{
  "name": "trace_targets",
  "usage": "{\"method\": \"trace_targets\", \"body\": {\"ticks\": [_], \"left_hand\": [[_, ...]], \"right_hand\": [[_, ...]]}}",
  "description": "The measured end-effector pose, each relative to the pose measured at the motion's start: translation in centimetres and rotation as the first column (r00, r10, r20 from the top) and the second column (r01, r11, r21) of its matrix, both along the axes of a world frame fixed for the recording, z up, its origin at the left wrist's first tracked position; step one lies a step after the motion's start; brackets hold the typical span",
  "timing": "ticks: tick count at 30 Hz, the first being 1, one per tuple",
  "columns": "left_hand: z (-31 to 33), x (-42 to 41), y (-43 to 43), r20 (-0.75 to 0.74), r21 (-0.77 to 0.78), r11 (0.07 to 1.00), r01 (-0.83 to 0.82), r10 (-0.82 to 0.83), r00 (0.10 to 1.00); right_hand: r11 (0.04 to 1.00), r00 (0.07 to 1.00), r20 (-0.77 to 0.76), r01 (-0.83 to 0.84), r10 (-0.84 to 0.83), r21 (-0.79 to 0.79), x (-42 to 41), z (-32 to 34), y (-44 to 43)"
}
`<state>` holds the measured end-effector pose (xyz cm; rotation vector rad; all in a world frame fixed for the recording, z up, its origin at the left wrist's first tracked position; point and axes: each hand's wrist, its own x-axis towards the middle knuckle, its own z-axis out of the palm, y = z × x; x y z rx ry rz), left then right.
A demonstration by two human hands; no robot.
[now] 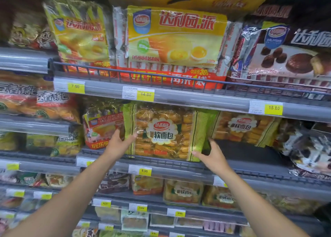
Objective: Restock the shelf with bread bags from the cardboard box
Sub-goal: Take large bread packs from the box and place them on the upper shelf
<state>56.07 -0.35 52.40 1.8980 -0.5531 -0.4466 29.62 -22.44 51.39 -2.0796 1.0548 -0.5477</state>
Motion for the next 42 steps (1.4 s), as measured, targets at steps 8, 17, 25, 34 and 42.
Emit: {"method": "trace_targets", "body": {"ticks": [8, 17, 25, 34, 42], "left_hand": [[-1.4, -3.8, 7.0, 0.134, 0.055, 0.990, 0.133, -0.139, 0.981], [-8.2, -11.3, 14.8, 0.237, 0.216, 0.929, 0.300, -0.348, 0.907], [-15.1, -19.9, 16.0, 0.159, 0.346, 0.837, 0.424, -0.497, 0.853], [-22.1, -31.5, 12.7, 0.067, 0.446, 0.625, 0.641, -0.738, 0.672], [-28.5, -44.0, 9.7, -0.033, 0.586, 0.424, 0.691, -0.839, 0.544]], "right_hand": [[0.999, 0.999, -0.011, 0.042, -0.042, -0.013, -4.6, -1.0, 7.4], [0.999, 0.982, -0.182, 0.042, -0.047, -0.029, -13.9, -6.3, 17.3], [0.985, 0.942, -0.301, 0.169, -0.151, 0.035, -25.1, -12.6, 21.6], [0.919, 0.867, -0.416, 0.365, -0.276, 0.150, -38.8, -18.6, 24.7], [0.875, 0.827, -0.486, 0.429, -0.282, 0.222, -50.8, -25.0, 23.7]]}}
